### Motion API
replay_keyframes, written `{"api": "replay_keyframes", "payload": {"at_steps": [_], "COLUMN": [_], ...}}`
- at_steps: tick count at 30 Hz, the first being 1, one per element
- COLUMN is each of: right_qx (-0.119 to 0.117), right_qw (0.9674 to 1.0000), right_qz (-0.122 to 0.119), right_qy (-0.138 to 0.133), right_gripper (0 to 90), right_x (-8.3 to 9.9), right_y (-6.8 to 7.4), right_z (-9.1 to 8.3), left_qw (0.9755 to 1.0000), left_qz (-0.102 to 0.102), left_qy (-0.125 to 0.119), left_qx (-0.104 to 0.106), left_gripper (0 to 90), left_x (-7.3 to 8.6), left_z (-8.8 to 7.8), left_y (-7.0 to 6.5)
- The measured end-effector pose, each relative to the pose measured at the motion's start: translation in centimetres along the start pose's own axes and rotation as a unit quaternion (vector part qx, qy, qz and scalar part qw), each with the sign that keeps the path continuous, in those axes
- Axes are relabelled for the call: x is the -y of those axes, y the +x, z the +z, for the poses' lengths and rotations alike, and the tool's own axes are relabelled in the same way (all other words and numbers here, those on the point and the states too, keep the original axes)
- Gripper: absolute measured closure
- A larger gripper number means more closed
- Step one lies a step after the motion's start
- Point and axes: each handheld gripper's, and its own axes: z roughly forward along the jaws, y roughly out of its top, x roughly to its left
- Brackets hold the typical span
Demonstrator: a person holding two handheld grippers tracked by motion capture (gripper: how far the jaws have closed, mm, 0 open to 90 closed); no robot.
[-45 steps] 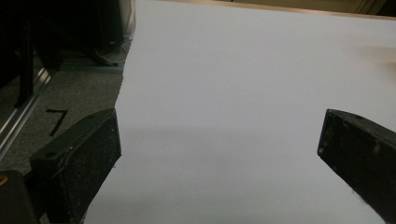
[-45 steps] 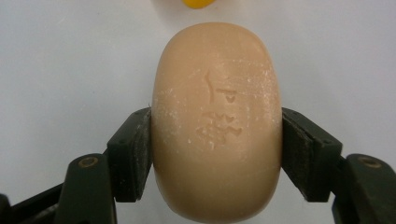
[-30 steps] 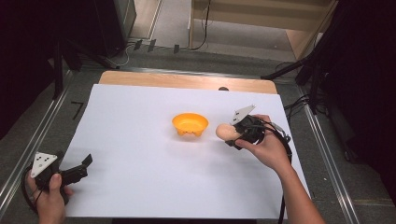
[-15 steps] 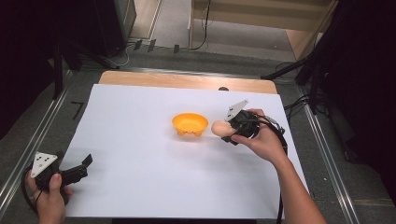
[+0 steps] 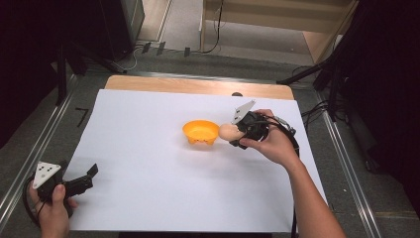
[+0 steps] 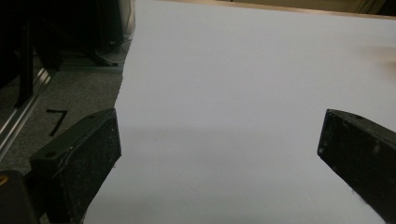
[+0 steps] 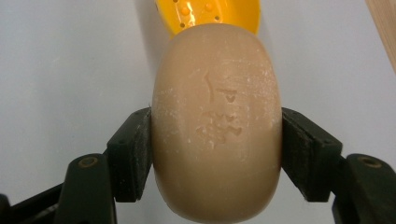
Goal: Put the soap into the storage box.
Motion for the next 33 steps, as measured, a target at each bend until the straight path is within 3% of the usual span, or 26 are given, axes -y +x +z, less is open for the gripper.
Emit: {"api": "replay_keyframes", "payload": {"at_steps": [33], "right_qx": [-0.024], "right_qw": [0.9992], "right_qz": [-0.033], "right_qy": [0.001], "right_gripper": [33.4], "right_x": [-5.0], "right_y": [-1.0], "right_z": [2.2], "left_qw": [1.0000], "left_qz": [-0.002], "left_qy": [0.000], "left_qx": [0.002], "left_gripper": [0.3], "left_x": [0.0], "left_z": [0.0], "left_y": [0.1]}}
